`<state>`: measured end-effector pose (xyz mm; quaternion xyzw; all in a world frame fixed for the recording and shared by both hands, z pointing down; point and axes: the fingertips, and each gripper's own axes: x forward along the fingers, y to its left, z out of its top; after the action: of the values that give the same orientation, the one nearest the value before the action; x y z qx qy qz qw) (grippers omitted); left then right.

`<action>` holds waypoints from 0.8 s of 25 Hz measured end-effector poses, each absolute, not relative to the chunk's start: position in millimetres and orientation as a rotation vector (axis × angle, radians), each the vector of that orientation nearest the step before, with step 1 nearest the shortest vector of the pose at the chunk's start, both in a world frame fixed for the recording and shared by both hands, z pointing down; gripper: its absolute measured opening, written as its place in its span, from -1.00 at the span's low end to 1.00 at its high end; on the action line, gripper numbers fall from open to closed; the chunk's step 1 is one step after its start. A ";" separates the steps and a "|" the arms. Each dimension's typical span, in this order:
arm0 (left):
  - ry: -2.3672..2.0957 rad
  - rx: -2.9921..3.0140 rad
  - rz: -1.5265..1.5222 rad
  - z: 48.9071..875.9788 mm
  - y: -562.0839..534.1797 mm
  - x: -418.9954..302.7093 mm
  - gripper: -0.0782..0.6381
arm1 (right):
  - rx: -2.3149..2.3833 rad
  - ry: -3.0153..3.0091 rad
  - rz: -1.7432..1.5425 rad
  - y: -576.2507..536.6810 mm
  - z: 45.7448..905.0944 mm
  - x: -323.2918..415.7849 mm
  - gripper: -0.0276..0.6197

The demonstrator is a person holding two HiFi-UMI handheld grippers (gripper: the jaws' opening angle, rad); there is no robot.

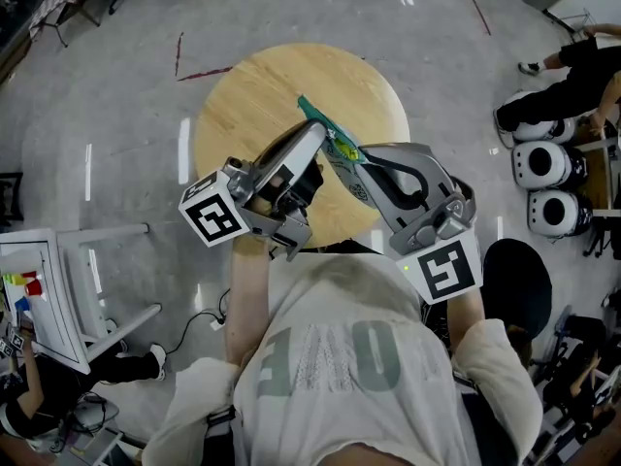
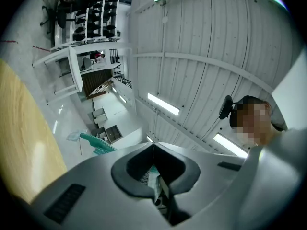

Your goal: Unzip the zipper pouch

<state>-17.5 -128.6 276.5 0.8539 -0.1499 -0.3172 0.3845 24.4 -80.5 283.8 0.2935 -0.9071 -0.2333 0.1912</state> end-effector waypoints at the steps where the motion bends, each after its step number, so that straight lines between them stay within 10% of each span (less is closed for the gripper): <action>1: -0.391 2.171 -0.808 277.3 -131.1 -18.9 -0.71 | 0.827 -2.547 -0.653 -81.5 283.3 23.8 -0.81; 20: -0.767 2.032 -0.838 327.4 -164.5 -77.1 -0.71 | 0.877 -2.662 -0.494 -64.8 277.3 52.2 -0.81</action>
<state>-77.1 -164.5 327.4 0.8016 -0.3026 -0.3305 0.3958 52.2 -64.8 277.3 0.3049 -0.9252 -0.1716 0.1473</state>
